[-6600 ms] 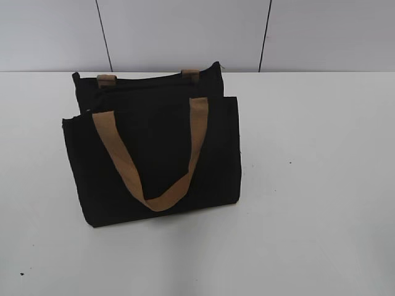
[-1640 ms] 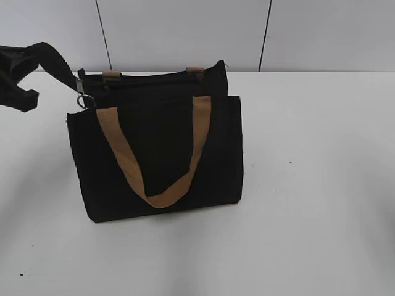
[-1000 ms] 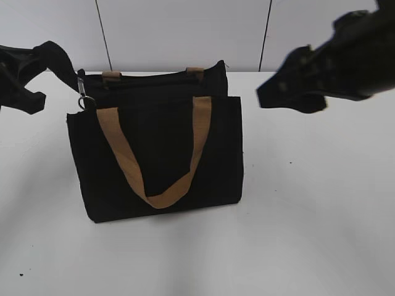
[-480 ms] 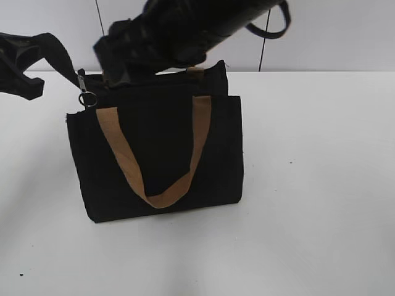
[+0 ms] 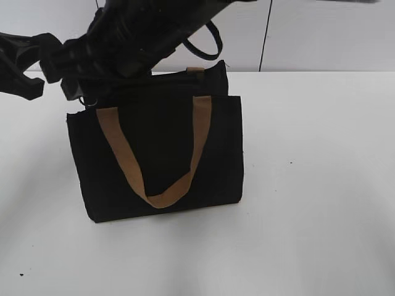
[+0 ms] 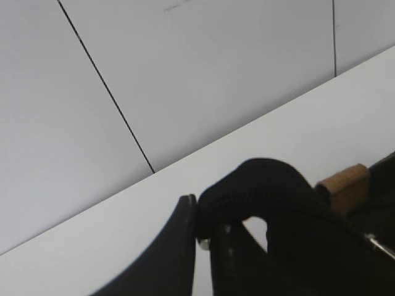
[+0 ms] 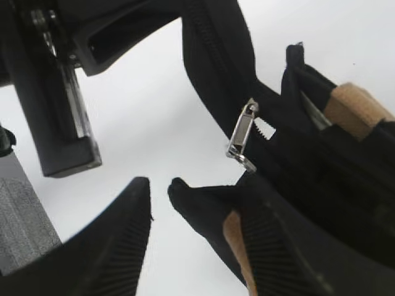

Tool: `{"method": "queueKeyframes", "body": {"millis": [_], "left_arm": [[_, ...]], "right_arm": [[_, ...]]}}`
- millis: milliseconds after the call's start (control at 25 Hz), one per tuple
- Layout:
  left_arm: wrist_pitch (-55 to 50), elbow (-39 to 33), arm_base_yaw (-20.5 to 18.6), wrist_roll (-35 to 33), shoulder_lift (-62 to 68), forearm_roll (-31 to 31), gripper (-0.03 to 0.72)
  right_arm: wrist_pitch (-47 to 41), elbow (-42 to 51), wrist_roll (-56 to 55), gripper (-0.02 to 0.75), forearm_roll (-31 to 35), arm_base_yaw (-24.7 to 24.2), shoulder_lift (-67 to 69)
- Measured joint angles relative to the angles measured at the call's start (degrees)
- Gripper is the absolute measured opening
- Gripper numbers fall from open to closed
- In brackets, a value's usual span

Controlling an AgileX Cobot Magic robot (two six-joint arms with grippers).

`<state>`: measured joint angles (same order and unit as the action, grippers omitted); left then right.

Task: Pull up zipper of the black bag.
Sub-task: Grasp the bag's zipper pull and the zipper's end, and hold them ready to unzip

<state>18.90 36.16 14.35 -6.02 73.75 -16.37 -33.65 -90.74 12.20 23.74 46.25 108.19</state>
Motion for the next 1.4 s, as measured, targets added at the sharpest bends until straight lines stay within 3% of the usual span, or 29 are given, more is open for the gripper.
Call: {"method": "queueKeyframes", "body": {"millis": [360, 720, 840, 1120, 1400], "left_arm": [[-0.05, 0.14, 0.00, 0.00, 0.00, 0.00, 0.034], [-0.10, 0.14, 0.00, 0.00, 0.00, 0.00, 0.034], [-0.10, 0.14, 0.00, 0.00, 0.00, 0.00, 0.034], [-0.10, 0.14, 0.00, 0.00, 0.00, 0.00, 0.034], [-0.10, 0.14, 0.00, 0.00, 0.00, 0.05, 0.034]], "right_arm": [[2.99, -0.11, 0.77, 0.366, 2.03, 0.00, 3.50], [7.28, -0.11, -6.04, 0.356, 2.22, 0.00, 6.13], [9.54, -0.11, -9.59, 0.277, 2.22, 0.00, 6.75], [12.44, -0.11, -14.47, 0.003, 2.33, -0.05, 7.73], [12.58, -0.11, -14.11, -0.013, 2.28, -0.05, 8.12]]}}
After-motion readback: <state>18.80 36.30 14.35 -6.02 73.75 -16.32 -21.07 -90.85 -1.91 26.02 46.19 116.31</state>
